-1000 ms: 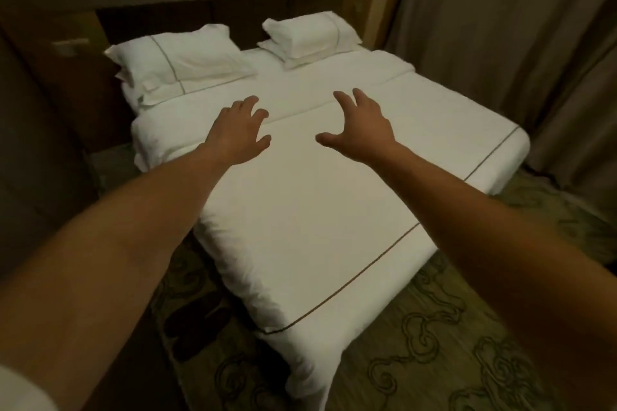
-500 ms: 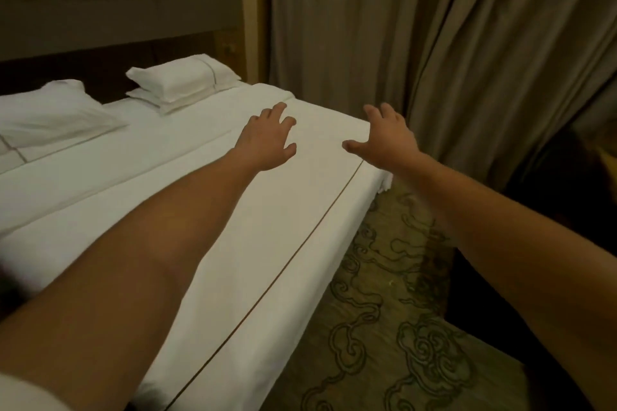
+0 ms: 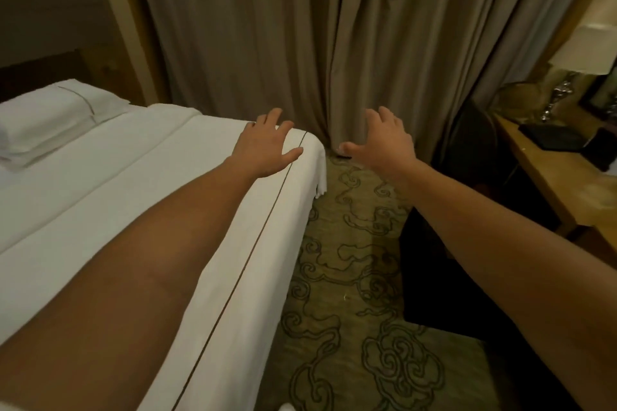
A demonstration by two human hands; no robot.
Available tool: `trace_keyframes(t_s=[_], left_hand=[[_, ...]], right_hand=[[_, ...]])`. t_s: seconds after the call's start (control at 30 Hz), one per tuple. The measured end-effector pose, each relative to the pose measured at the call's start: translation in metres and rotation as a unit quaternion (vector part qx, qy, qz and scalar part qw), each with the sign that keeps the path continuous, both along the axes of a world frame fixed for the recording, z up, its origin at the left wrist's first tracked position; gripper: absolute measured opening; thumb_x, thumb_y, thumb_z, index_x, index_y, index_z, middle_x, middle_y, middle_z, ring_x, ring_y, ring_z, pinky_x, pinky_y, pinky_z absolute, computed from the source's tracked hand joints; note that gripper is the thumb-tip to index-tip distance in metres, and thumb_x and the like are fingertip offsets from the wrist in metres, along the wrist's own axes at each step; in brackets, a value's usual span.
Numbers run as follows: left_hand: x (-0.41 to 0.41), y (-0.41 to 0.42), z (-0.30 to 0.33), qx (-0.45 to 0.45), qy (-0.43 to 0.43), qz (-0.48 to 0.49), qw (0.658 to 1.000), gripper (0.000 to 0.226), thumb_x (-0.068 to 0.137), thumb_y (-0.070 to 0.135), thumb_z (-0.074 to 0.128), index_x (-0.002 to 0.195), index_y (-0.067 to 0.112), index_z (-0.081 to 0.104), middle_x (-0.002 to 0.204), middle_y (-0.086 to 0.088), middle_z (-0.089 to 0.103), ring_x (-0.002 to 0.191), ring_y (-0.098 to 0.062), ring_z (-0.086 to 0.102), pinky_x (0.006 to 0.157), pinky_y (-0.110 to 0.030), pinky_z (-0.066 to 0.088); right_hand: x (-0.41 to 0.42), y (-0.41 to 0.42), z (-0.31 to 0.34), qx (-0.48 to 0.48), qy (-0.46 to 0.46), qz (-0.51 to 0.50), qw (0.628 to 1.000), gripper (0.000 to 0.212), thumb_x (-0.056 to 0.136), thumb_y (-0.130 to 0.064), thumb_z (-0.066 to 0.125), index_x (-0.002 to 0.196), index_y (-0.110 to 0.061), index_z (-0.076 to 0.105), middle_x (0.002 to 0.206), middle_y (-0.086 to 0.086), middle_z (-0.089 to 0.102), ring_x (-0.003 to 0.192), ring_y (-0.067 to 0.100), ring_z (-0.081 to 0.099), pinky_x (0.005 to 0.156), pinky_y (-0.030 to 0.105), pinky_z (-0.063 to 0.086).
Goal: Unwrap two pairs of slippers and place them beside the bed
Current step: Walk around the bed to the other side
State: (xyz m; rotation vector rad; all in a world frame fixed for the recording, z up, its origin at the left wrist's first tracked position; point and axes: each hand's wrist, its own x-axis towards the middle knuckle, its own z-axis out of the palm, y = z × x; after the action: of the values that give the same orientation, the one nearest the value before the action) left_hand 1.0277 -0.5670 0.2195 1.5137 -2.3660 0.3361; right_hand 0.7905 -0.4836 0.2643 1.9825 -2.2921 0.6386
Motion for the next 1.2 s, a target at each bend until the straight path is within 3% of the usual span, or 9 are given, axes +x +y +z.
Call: trace_keyframes(t_s=[0.3, 0.63, 0.9, 1.2], left_hand=[[-0.081, -0.195, 0.016, 0.001, -0.011, -0.056, 0.998, 0.064, 0.096, 0.061, 0.049, 0.143, 0.018, 0.048, 0.162, -0.016, 0.03, 0.141, -0.04, 0.04, 0.11, -0.056, 0.037], [-0.209, -0.381, -0.018, 0.036, -0.03, -0.088, 0.995, 0.064, 0.095, 0.056, 0.051, 0.145, 0.016, 0.046, 0.161, -0.017, 0.03, 0.14, -0.038, 0.04, 0.11, -0.052, 0.038], [-0.289, -0.54, 0.007, 0.016, -0.041, -0.064, 0.997, 0.066, 0.096, 0.057, 0.048, 0.148, 0.016, 0.044, 0.161, -0.018, 0.029, 0.142, -0.037, 0.037, 0.113, -0.051, 0.034], [-0.366, -0.749, -0.015, 0.034, -0.032, -0.048, 0.998, 0.067, 0.096, 0.057, 0.05, 0.148, 0.015, 0.045, 0.161, -0.02, 0.027, 0.142, -0.038, 0.035, 0.113, -0.052, 0.033]], right_hand=[[-0.077, -0.17, 0.014, 0.0, 0.027, -0.048, 0.998, 0.09, 0.085, -0.061, 0.065, 0.157, -0.02, 0.029, 0.166, 0.009, 0.024, 0.15, 0.034, 0.027, 0.116, 0.056, 0.033], [-0.203, -0.362, -0.016, 0.006, 0.039, -0.058, 0.998, 0.089, 0.084, -0.063, 0.063, 0.156, -0.021, 0.03, 0.166, 0.009, 0.024, 0.15, 0.035, 0.026, 0.115, 0.057, 0.032], [-0.303, -0.544, -0.011, 0.017, -0.019, -0.045, 0.999, 0.099, 0.085, -0.061, 0.066, 0.161, -0.021, 0.017, 0.166, 0.01, 0.024, 0.15, 0.036, 0.028, 0.116, 0.057, 0.034], [-0.372, -0.755, -0.039, 0.046, 0.014, -0.017, 0.999, 0.096, 0.084, -0.062, 0.064, 0.16, -0.021, 0.022, 0.167, 0.009, 0.022, 0.15, 0.035, 0.027, 0.116, 0.057, 0.033]])
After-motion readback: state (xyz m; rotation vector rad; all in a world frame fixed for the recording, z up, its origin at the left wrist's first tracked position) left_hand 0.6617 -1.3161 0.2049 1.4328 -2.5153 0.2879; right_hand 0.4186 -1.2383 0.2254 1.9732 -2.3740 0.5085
